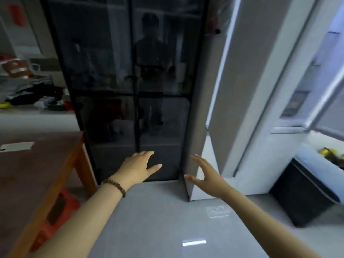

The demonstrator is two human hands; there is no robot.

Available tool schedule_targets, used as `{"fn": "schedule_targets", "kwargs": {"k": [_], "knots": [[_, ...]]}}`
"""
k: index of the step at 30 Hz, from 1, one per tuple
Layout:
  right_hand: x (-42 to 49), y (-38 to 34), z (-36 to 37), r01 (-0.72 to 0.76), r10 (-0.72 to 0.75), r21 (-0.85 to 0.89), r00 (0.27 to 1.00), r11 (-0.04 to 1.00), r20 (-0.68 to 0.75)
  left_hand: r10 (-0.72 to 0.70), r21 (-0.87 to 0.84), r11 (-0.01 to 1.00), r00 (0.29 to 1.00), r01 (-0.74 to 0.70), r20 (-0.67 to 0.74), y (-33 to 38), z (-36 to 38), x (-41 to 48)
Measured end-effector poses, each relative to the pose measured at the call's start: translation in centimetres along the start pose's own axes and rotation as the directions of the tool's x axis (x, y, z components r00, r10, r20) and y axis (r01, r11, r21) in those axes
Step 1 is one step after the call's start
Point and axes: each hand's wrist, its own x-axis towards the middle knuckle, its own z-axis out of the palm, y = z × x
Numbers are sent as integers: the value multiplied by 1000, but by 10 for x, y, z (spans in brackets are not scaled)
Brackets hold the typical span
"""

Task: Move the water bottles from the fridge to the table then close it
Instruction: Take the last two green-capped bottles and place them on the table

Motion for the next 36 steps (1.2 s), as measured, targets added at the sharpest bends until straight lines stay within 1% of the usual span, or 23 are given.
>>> {"fn": "schedule_targets", "kwargs": {"k": [3,7,10,14,18,25,28,32,34,36], "knots": [[-77,48,-38,-94,94,-3,996,996,2,73,-5,997,994,-73,86,80,37,-18],[-174,108,-105,-299,302,57,952,953,-51,196,-19,980,961,-196,196,192,80,-39],[-222,139,-156,-364,367,52,921,930,-130,282,-54,959,932,-277,228,262,98,-43],[-268,181,-221,-418,407,0,885,908,-225,382,-15,921,893,-390,239,352,109,-31],[-286,231,-279,-427,398,-13,853,904,-339,466,-11,880,858,-475,216,433,112,4],[-269,326,-383,-496,424,-50,786,867,-449,570,5,818,811,-575,137,578,124,116],[-263,368,-429,-525,431,-86,772,847,-467,624,15,773,763,-635,169,648,148,158],[-264,427,-488,-568,486,-7,709,823,-512,658,21,735,721,-677,219,718,169,205],[-258,457,-514,-563,501,60,676,824,-540,664,38,728,718,-685,209,742,173,236],[-246,487,-538,-549,504,101,659,829,-558,664,35,733,726,-679,180,760,173,268]]}}
